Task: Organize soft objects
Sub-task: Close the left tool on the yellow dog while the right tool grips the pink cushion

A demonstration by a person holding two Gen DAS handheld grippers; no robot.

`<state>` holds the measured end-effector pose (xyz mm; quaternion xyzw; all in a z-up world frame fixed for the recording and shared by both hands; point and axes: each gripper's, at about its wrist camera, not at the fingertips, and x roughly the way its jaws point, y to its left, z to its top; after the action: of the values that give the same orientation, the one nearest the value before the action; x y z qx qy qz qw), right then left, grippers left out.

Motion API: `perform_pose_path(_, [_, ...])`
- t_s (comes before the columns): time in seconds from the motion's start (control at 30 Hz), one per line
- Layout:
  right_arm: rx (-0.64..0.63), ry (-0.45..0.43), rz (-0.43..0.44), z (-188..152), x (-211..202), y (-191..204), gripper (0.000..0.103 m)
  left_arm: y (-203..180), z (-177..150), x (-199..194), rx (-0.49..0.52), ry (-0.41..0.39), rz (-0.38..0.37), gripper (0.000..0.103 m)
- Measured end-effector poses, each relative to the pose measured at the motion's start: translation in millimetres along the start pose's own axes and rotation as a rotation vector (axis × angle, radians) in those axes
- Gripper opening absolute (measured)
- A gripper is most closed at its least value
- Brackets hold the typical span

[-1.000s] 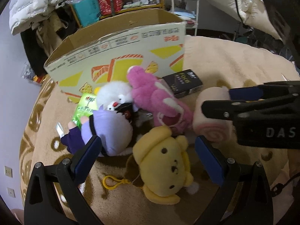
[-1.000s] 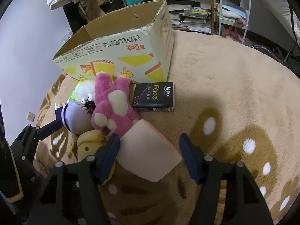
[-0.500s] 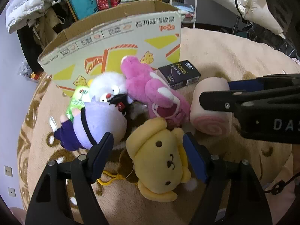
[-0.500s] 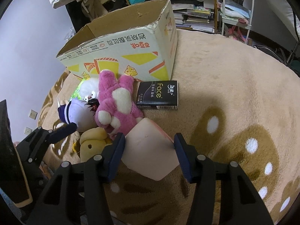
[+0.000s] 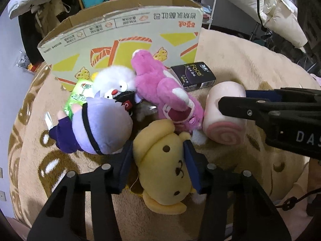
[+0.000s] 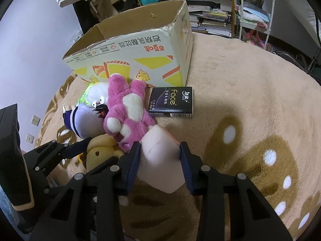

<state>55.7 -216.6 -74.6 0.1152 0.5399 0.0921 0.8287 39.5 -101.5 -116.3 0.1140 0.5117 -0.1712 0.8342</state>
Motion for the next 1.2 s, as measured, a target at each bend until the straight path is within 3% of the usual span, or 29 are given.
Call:
perform_pose_path(0.23, [-0.03, -0.039, -0.026, -3.5, -10.7, 7.8, 0.029, 3.5, -1.7, -21.3, -0.006, -0.084, 0.025, 0.045])
perform_pose_path(0.37, [-0.056, -0.118, -0.024, -6.2, -30.5, 15.5, 0.026, 2.5, -2.9, -39.0, 0.008, -0.156, 0.057, 0.045])
perform_pose_path(0.63, [-0.123, -0.292, -0.059, -12.6, -71.2, 36.8, 0.026, 15.2, -8.3, -86.4, -0.018, -0.351, 0.152, 0.045])
perform_pose_path(0.93, [-0.193, -0.47, -0.11, -11.7, -101.6, 57.6, 0.026, 39.2, -8.6, -128.4, -0.063, -0.501, 0.229, 0.045])
perform_pose_path(1.2, [-0.227, -0.577, -0.147, 4.6, -116.3, 68.6, 0.026, 61.0, -0.6, -154.8, -0.084, -0.616, 0.312, 0.046])
